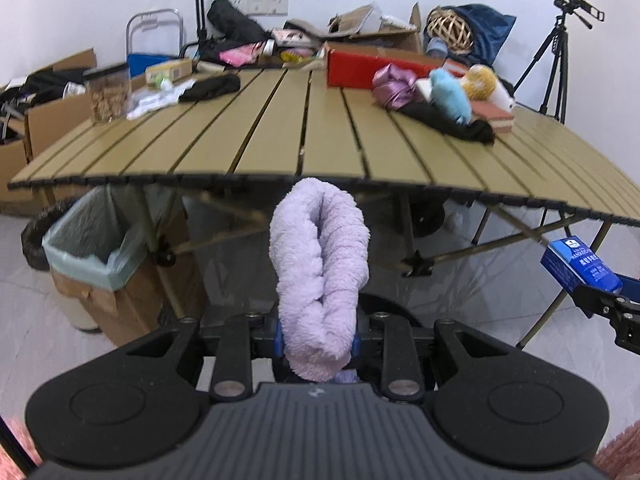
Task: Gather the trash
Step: 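Carry the slipper and tissue pack down under the table to the black bin, then open the right tool to drop the tissue pack into the bin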
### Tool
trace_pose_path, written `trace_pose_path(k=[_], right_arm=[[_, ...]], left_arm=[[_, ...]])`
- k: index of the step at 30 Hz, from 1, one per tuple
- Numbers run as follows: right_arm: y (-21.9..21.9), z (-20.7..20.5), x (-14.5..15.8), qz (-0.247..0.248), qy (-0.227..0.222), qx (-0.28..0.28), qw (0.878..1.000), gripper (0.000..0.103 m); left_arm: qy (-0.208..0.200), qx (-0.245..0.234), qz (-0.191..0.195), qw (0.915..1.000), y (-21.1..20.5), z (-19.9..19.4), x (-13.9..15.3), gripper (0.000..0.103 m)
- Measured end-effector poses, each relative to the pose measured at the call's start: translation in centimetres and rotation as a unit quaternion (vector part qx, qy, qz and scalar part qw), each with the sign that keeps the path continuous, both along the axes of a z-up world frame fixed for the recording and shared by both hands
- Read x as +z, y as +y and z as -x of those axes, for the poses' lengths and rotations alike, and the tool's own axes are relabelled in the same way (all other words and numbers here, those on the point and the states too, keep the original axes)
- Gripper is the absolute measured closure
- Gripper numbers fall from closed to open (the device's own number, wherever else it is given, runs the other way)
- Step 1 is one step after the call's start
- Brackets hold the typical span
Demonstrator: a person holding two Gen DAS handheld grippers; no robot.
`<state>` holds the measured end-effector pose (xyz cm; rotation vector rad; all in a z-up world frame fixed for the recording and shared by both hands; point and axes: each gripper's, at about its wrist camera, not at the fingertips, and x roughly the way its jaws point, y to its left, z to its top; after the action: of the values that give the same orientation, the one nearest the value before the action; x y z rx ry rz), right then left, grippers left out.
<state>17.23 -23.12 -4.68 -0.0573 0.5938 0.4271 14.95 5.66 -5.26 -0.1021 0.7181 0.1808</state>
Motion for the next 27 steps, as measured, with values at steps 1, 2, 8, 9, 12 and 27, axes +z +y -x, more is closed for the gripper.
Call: trace_pose_path(k=[1,2,8,9,12,27], right_arm=[[0.1,0.1,-0.3,0.003,0.005,0.001,1.000,0.053],[0.3,0.2,-0.6,0.006,0.009,0.001,1.000,0.053],[1.4,0.4,-2.8,0.034,0.045,0.009,0.998,0.053],[1.8,0.3,-3.2,0.040,0.052,0.012,0.998,0.053],[2.6,0.2,-4.4,0.057,0.075,0.018,0.995,0.053],[6.8,-0.4,-8.8,0.122,0.154,0.055,0.979,0.053]], left_arm=[[0.004,0.002,0.000,1.0000,0.3,0.1,-0.3,0.075],[0.008,0.004,0.000,1.0000,0.5,0.2,-0.6,0.075],[0.029,0.018,0.001,0.9994,1.8,0.6,-2.2,0.075],[0.034,0.019,0.001,0.9993,1.9,0.6,-2.5,0.075],[0.048,0.022,-0.001,0.9986,2.3,0.6,-3.5,0.075],[0.113,0.053,0.009,0.9922,5.0,-0.1,-7.3,0.076]])
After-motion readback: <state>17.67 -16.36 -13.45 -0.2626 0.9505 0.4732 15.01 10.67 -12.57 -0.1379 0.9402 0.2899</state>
